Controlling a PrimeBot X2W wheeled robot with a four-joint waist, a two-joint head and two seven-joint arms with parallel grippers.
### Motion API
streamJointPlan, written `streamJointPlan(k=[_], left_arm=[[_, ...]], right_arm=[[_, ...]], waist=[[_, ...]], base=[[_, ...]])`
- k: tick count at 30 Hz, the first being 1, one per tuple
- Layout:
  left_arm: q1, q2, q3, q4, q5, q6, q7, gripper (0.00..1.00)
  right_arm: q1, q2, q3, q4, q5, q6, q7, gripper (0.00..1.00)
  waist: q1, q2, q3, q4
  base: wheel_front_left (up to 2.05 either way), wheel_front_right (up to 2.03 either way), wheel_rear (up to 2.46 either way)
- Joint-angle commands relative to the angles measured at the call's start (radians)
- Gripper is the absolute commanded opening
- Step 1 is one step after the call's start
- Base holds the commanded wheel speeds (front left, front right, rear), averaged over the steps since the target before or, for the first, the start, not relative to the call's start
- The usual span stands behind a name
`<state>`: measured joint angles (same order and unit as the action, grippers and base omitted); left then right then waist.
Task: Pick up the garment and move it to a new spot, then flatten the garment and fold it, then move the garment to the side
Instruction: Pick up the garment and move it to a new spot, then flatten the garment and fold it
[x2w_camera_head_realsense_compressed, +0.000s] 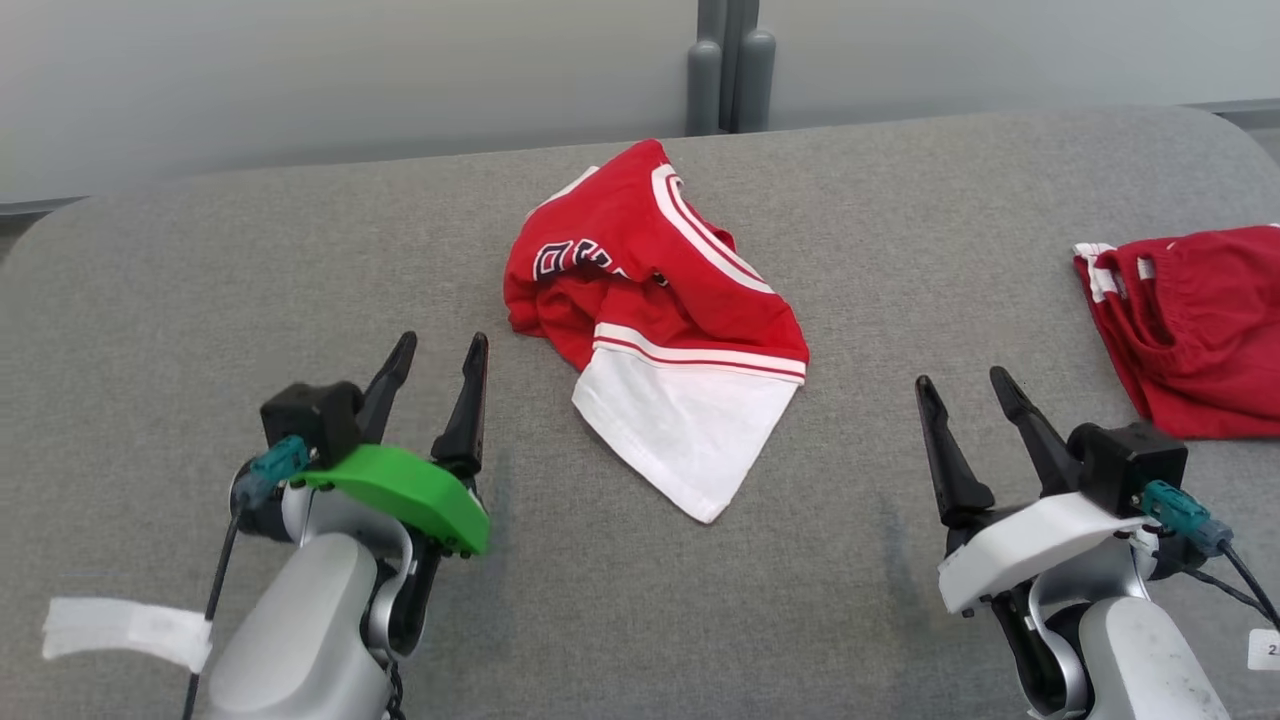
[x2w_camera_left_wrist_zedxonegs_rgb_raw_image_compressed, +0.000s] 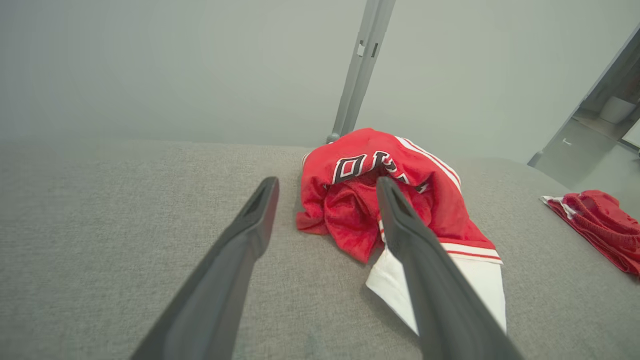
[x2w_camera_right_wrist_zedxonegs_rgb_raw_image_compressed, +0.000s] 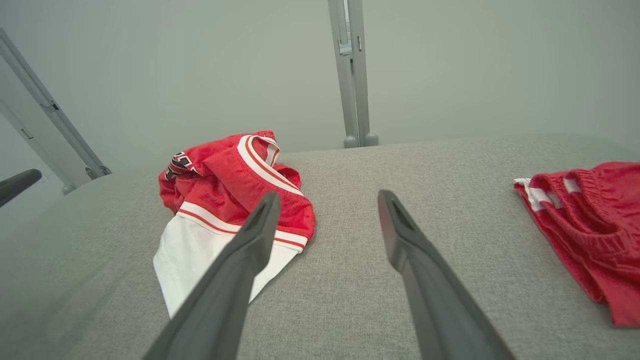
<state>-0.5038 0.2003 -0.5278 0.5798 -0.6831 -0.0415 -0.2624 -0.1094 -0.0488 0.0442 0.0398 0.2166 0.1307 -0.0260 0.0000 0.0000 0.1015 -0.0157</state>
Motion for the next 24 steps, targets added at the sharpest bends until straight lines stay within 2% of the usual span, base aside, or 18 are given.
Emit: streamJointPlan(k=[1, 7, 13, 24], left_arm=[[0.040, 0.002, 0.011, -0.026, 0.012, 0.012, -0.003, 1.00], [0.195, -0.002, 0.068, -0.166, 0.044, 0.053, -0.002, 1.00], [0.293, -0.012, 0.103, -0.266, 0.076, 0.076, -0.002, 1.00], [0.342, -0.035, 0.106, -0.313, 0.098, 0.070, -0.002, 1.00]], right_arm=[[0.007, -0.003, 0.002, 0.011, 0.005, 0.000, 0.006, 1.00], [-0.010, -0.003, 0.028, 0.079, 0.017, 0.000, 0.029, 1.00], [-0.046, -0.004, 0.068, 0.202, 0.043, 0.000, 0.045, 1.00], [-0.206, -0.004, 0.067, 0.535, 0.058, 0.000, 0.002, 1.00]], waist=[[0.0000, 0.0000, -0.023, 0.030], [0.0000, 0.0000, -0.022, 0.051], [0.0000, 0.0000, -0.018, 0.080], [0.0000, 0.0000, -0.002, 0.184]], base=[[0.00, 0.00, 0.00], [0.00, 0.00, 0.00], [0.00, 0.00, 0.00], [0.00, 0.00, 0.00]])
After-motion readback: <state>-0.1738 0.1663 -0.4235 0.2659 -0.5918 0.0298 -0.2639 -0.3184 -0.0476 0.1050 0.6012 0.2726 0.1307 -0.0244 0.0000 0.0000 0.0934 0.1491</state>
